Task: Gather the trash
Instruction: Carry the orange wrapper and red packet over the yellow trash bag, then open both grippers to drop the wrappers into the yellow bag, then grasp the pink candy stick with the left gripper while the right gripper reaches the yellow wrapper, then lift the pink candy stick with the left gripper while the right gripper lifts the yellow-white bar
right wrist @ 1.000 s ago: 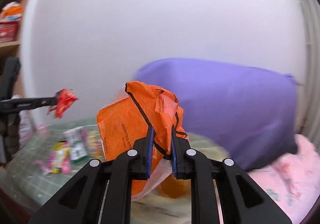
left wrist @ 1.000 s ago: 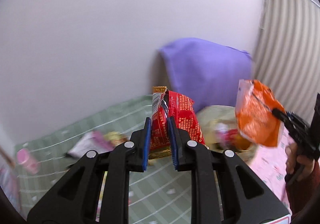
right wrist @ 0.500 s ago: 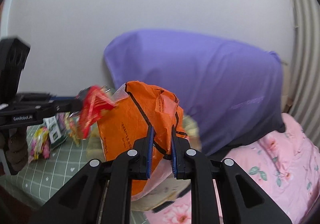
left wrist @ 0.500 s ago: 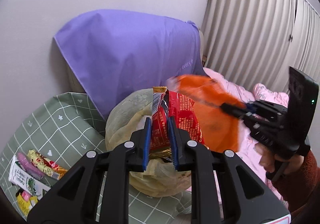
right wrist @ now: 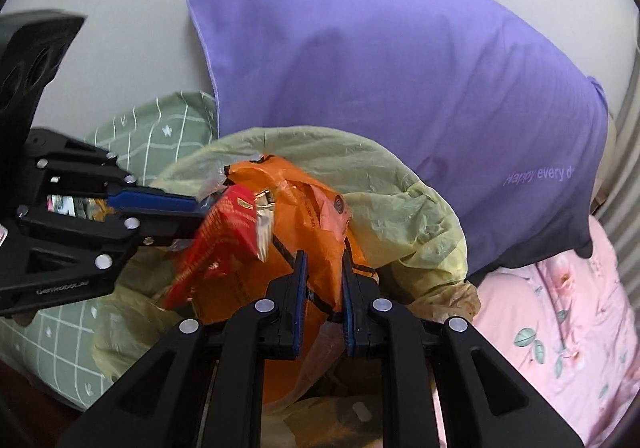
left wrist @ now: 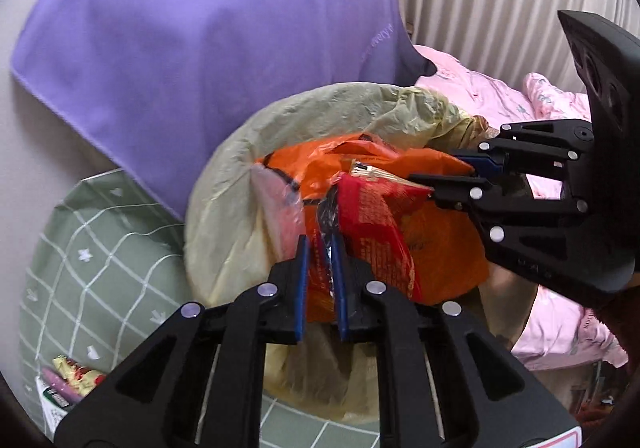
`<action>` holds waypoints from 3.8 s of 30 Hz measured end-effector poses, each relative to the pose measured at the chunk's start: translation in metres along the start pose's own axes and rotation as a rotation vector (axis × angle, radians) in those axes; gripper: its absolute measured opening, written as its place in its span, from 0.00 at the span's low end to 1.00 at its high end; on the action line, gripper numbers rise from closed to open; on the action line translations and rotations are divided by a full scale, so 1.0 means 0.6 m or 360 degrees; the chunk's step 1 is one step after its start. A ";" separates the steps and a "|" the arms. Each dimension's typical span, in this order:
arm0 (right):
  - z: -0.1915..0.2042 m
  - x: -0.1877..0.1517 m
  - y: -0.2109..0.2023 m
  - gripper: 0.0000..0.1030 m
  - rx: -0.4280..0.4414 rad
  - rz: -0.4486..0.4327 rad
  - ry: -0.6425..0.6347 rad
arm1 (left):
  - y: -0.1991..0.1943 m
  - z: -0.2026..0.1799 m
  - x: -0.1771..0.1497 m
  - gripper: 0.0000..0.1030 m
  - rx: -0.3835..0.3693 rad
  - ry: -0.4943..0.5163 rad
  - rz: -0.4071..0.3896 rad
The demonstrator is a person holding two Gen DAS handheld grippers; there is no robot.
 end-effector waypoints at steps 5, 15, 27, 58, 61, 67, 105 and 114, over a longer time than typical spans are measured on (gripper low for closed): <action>-0.007 -0.019 -0.015 0.15 -0.0001 0.0024 0.0031 | 0.005 -0.002 -0.009 0.11 -0.0072 -0.0014 0.0022; -0.014 -0.037 -0.044 0.15 0.0005 -0.0031 0.0119 | 0.002 0.001 -0.010 0.11 -0.0126 -0.0076 0.0022; 0.007 -0.036 -0.088 0.31 0.0017 -0.0125 0.0070 | -0.108 0.053 -0.023 0.43 -0.0216 -0.0474 -0.0241; 0.247 -0.059 -0.117 0.49 0.0738 -0.0367 -0.0088 | -0.383 0.252 -0.570 0.53 0.0828 -0.1446 -0.0331; 0.287 -0.059 -0.098 0.49 0.0737 -0.0317 -0.0205 | -0.366 0.251 -0.592 0.53 0.0688 -0.1620 -0.0315; 0.335 -0.059 -0.068 0.48 0.0763 -0.0252 -0.0293 | -0.326 0.261 -0.595 0.53 0.0540 -0.1756 -0.0264; 0.615 0.022 0.061 0.14 0.0989 0.0058 -0.0488 | -0.365 0.316 -0.587 0.12 0.0663 -0.1555 -0.0189; 0.512 0.007 0.024 0.13 0.0875 0.0000 -0.0361 | -0.338 0.302 -0.585 0.24 0.0544 -0.1542 -0.0101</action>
Point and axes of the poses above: each gripper's, at about its wrist camera, not at the fingertips, and y roughly the way its jaws point, z to its left, x to its top, the point moved 2 cm from there along y, roughly the way its jaws point, and after that the axes turned 4 degrees about -y, right-handed, at the moved point
